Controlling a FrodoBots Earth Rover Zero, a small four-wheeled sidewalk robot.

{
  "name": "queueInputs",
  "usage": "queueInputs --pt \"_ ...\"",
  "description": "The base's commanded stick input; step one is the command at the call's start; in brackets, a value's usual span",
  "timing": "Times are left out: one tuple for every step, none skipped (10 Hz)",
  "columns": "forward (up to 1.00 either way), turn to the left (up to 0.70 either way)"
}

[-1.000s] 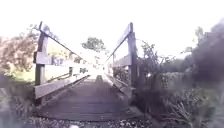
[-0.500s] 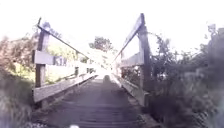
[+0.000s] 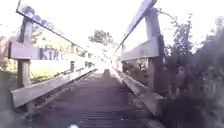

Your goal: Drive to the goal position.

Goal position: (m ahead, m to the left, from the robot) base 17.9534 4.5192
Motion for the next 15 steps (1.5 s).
queueInputs --pt "0.5 0.0" --pt "0.5 0.01" --pt "0.5 0.03" --pt "0.5 0.49" --pt "0.5 0.44" --pt "0.5 0.1" --pt "0.5 0.07" --pt "0.5 0.03" --pt "0.5 0.0" --pt "0.5 0.0" --pt "0.5 0.01" --pt "0.5 0.02" --pt "0.5 0.02" --pt "0.5 0.01" --pt "0.5 0.08"
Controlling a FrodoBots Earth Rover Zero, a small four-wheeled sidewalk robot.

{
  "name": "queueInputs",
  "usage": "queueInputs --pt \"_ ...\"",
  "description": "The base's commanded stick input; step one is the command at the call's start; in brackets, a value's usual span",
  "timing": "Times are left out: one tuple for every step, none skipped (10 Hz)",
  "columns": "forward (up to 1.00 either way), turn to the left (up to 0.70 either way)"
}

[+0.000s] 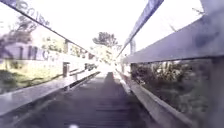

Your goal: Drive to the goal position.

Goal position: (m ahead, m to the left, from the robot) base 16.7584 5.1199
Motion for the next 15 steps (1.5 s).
queueInputs --pt "0.5 0.18" --pt "0.5 0.46" --pt "0.5 0.38" --pt "0.5 0.04" --pt "0.5 0.04" --pt "0.5 0.04" --pt "0.5 0.04" --pt "0.5 0.04" --pt "0.5 0.03" --pt "0.5 0.03" --pt "0.5 0.03" --pt "0.5 0.04" --pt "0.5 0.41" --pt "0.5 0.2" --pt "0.5 0.0"
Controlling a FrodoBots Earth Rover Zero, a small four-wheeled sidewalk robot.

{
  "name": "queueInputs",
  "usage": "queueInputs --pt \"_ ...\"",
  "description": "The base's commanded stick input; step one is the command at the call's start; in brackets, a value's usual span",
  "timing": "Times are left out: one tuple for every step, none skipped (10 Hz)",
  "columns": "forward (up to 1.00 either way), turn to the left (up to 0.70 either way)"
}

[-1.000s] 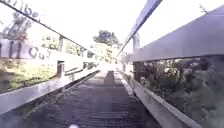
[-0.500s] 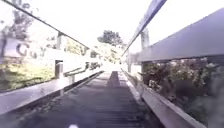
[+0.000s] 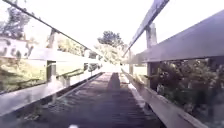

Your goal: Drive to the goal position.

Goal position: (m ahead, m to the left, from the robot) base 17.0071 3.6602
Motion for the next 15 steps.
queueInputs --pt "0.5 0.0" --pt "0.5 0.0" --pt "0.5 0.0" --pt "0.5 0.0" --pt "0.5 0.0" --pt "0.5 0.0" --pt "0.5 0.0" --pt "0.5 0.0" --pt "0.5 0.0" --pt "0.5 0.0" --pt "0.5 0.0" --pt "0.5 0.0" --pt "0.5 0.0" --pt "0.5 0.0" --pt "0.5 0.0"
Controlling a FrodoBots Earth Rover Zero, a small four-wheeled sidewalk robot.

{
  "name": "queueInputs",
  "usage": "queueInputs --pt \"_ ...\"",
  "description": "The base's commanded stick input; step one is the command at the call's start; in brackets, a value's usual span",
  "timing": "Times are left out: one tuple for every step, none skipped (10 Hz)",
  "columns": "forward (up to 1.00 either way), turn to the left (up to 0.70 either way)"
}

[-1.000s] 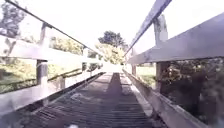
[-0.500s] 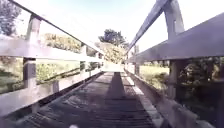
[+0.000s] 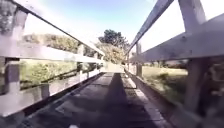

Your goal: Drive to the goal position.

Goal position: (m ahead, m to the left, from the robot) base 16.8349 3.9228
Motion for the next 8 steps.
queueInputs --pt "0.5 0.0" --pt "0.5 0.0" --pt "0.5 0.0" --pt "0.5 0.0" --pt "0.5 0.0" --pt "0.5 0.0" --pt "0.5 0.0" --pt "0.5 0.0"
